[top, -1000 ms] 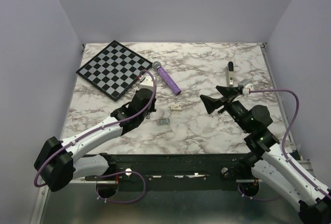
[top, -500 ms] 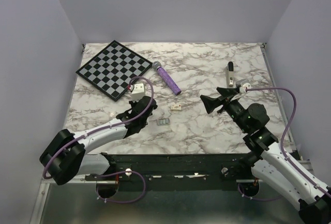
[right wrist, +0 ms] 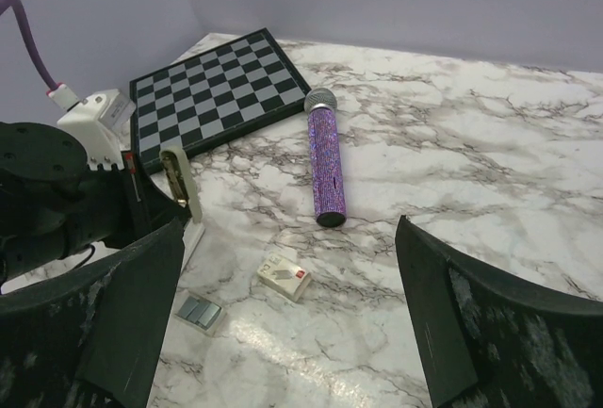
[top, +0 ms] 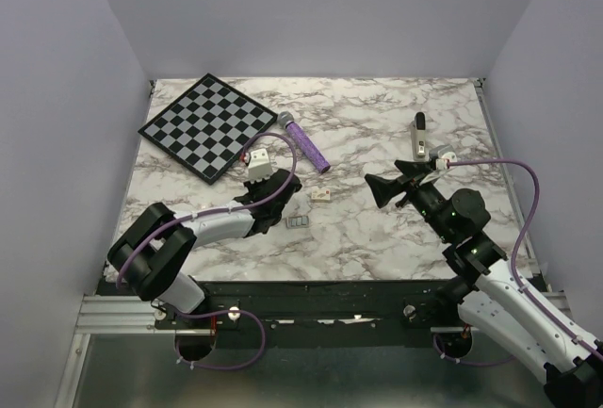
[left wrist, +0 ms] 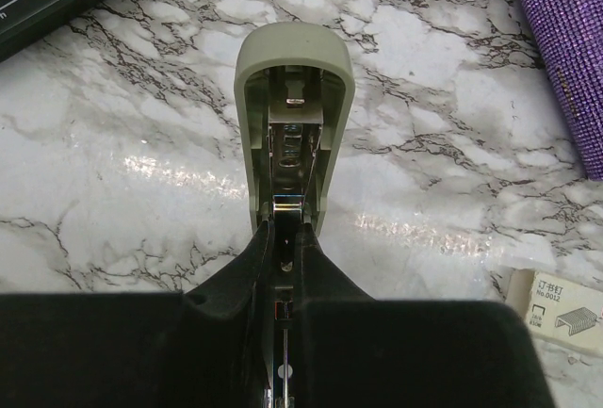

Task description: Load the staples into the stapler

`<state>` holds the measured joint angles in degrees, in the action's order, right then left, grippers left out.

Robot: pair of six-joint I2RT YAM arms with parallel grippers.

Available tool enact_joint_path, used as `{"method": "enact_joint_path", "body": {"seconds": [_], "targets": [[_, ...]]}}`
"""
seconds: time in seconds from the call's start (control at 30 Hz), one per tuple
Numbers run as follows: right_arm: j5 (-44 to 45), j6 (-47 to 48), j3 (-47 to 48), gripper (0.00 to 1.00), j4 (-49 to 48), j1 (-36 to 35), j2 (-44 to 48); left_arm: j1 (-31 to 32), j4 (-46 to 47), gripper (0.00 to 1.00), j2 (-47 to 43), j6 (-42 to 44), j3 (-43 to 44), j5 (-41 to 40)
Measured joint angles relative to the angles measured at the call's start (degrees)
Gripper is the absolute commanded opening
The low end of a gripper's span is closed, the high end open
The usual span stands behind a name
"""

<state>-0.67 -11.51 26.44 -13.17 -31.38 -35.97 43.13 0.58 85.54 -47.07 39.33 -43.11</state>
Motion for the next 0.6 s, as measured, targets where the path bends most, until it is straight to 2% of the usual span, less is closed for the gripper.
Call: {"method": "enact_joint_path", "body": {"seconds": [0.13, 0.17, 0.27, 0.33, 0.47, 0.6], "targets": [[0.0, 0.0, -0.04, 1.0, 0.09, 0.0, -0.02, 0.0, 0.2, 0.01, 1.62, -0.98, 0.42, -0.87], [0.0, 0.0, -0.07, 1.0, 0.11, 0.0, -0.02, 0.0, 0.28, 0.08, 1.68, -1.11, 0.44, -0.96], [-0.02, 0.0, -0.04, 1.0, 0.17, 0.0, -0.15, 0.0, 0.26, 0.2, 1.7, -1.44, 0.44, -1.05], [0.0, 0.0, -0.04, 1.0, 0.22, 0.0, -0.55, 0.0, 0.22, 0.24, 1.7, -1.81, 0.44, -1.05], [0.0, -0.02, -0.07, 1.0, 0.63, 0.0, -0.94, 0.0, 0.11, 0.41, 1.7, -2.49, 0.44, -1.03], [0.0, 0.0, -0.07, 1.0, 0.9, 0.0, -0.87, 0.0, -0.15, 0.52, 1.6, -2.93, 0.44, -0.98]]}}
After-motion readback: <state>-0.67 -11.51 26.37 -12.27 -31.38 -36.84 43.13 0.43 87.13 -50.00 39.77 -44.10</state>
